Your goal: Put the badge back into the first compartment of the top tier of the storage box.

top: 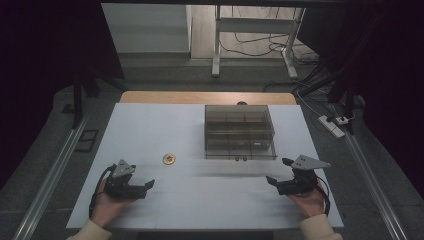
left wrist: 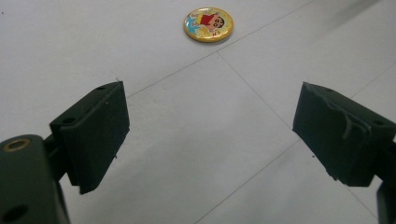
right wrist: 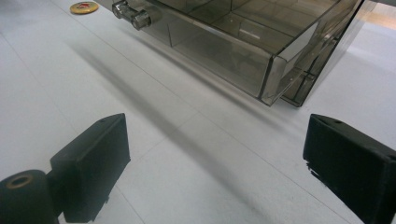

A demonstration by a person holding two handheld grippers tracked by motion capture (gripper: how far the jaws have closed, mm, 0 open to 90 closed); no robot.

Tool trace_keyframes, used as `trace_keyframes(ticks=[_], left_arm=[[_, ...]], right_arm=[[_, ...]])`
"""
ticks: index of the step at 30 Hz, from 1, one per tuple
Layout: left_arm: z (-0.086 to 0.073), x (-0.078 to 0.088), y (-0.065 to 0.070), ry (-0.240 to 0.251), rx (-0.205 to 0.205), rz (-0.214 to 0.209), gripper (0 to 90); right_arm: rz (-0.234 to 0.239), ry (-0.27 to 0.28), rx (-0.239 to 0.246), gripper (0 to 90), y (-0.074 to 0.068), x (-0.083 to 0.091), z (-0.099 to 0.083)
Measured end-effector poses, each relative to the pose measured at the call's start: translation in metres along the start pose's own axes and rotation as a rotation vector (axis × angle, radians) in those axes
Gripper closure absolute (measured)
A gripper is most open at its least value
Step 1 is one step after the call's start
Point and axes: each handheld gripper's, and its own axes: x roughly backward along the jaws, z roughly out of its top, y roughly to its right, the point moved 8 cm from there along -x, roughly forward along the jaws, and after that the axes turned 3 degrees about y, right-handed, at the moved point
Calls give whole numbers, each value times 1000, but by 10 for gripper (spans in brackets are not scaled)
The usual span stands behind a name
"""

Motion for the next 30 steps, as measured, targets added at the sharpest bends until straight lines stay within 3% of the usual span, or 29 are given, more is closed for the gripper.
trace_keyframes(ticks=[30], left_arm=[[0,6,-1,5,-7,12,101]], right_arm=[[-1,-6,-35,69,2,-6,-3]])
